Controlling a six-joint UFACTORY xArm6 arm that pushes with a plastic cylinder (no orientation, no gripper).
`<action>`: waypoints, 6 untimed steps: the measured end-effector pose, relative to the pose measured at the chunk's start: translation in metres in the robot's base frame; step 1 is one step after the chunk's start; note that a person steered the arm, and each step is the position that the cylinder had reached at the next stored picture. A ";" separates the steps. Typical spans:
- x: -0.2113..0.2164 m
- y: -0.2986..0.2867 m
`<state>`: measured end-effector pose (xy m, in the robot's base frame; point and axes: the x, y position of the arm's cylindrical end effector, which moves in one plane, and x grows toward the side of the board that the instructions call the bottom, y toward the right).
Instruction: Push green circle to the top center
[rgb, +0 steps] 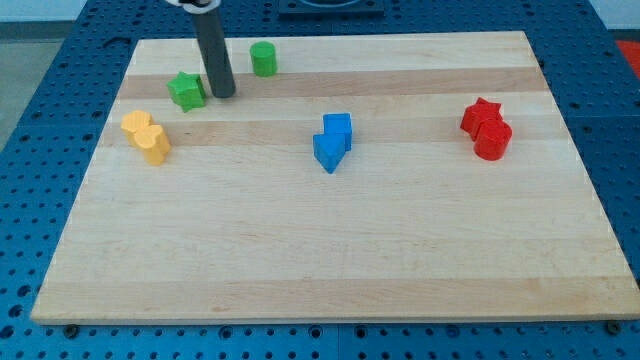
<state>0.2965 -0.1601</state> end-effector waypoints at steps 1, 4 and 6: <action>-0.050 0.008; -0.064 0.055; -0.045 0.031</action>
<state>0.2519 -0.1288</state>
